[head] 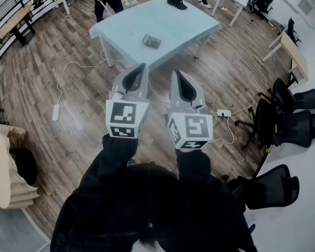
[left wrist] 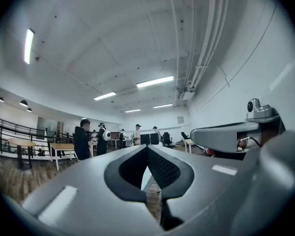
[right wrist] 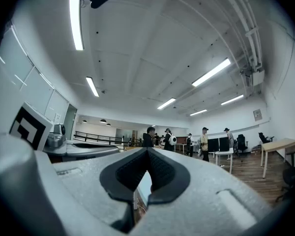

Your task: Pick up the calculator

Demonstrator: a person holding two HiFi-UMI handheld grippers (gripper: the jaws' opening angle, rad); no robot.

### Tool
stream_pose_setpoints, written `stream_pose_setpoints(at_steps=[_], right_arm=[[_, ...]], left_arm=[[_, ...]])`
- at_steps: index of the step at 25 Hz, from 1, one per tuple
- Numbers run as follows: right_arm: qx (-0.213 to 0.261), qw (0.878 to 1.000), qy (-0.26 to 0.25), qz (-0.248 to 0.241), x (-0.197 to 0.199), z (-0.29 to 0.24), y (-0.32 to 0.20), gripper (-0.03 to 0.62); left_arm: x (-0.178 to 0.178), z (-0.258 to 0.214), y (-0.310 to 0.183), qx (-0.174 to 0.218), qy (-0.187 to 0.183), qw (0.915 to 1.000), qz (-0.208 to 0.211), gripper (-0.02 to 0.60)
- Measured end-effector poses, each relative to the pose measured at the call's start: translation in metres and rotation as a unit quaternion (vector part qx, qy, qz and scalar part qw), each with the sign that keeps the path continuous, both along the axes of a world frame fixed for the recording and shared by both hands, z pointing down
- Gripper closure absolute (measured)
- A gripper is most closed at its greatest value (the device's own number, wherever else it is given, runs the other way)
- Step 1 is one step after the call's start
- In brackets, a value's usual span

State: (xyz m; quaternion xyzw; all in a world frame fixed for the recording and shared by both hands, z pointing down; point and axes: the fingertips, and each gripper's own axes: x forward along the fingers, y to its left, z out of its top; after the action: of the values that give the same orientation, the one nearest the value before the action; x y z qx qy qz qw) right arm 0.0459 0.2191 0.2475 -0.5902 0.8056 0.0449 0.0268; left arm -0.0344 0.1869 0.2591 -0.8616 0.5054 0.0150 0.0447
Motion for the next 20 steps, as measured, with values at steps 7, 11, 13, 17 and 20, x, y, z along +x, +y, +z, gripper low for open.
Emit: stream_pose_setpoints(at_steps=[7,11,13,17,20], right_arm=[[0.0,1.0,0.004,0.003,0.004,0.002,0.003,0.595],[-0.008,1.0,0.003,-0.002,0.007,0.008,0.005,0.594],[-0.012,1.0,0.003,-0.004,0.01,0.012,0.006,0.594],[-0.018,1.0,0.001,-0.007,0.011,0.02,0.007,0.593],[-0.02,1.0,-0.003,-0.013,0.009,0.023,0.008,0.592]], left_arm=[[0.007,0.003,0.003,-0.002,-0.003,1.0,0.007,0.581],[0.012,0.008,0.006,-0.007,-0.007,0.9999,0.007,0.581],[0.014,0.011,0.008,-0.009,-0.009,0.9999,0.006,0.581],[0.016,0.019,0.009,-0.017,-0.013,0.9998,0.001,0.581],[0.017,0.023,0.011,-0.02,-0.013,0.9997,-0.005,0.581]])
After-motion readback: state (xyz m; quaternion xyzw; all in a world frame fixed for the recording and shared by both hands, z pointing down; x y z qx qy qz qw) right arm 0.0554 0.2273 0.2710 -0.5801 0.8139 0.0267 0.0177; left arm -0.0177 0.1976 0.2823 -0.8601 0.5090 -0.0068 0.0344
